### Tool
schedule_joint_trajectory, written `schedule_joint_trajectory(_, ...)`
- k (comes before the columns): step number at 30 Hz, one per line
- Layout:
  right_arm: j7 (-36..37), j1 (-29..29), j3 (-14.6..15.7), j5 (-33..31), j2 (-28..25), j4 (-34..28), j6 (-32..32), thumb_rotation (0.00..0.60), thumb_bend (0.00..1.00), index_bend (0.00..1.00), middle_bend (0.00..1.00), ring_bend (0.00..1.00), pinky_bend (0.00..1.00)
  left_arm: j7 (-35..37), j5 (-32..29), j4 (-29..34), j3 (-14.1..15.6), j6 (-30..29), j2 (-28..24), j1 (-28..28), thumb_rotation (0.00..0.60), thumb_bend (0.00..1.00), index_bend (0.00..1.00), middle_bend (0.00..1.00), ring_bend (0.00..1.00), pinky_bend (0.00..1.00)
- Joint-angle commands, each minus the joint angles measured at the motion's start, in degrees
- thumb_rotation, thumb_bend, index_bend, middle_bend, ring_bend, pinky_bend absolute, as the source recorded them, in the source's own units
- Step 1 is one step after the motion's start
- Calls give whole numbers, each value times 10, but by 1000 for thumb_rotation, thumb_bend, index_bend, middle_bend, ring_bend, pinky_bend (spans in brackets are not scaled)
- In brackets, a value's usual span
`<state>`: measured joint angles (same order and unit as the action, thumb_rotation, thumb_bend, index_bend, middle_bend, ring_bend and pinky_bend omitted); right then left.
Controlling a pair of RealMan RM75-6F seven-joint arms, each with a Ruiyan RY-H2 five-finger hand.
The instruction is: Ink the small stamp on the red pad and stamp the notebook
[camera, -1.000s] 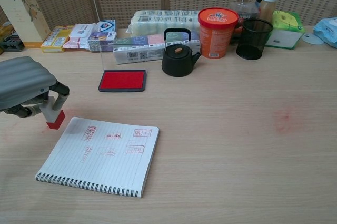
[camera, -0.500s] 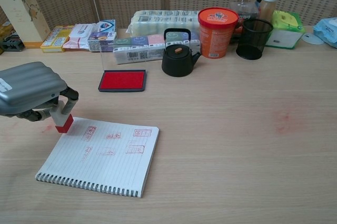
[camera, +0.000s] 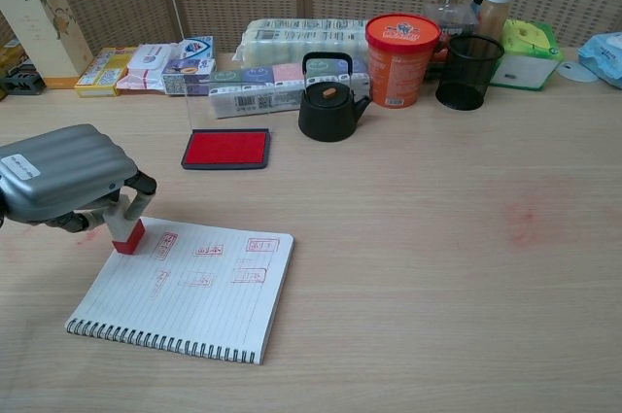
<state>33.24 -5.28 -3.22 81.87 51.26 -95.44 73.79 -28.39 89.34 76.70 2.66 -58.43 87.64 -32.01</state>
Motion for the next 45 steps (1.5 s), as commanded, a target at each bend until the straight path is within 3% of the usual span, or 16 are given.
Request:
schedule_joint_trajectory(1, 1, 0, 0, 0, 0, 0, 0, 600, 126, 0, 0, 0, 0, -1, -2, -2, 0, 2, 3, -1, 600, 410, 673, 1000, 1000, 1000)
schedule_joint_trajectory(31, 5, 1, 1, 3, -1, 1, 2, 600, 126, 0, 0, 0, 0, 2, -11, -21, 11, 14, 21, 0, 600, 410, 674, 1000, 1000, 1000)
schedule_joint_trajectory(45, 2, 2, 2, 5, -1, 0, 4, 600, 127, 0, 0, 0, 0, 4, -3, -6, 6, -11, 10, 4, 600, 410, 674, 1000, 1000, 1000)
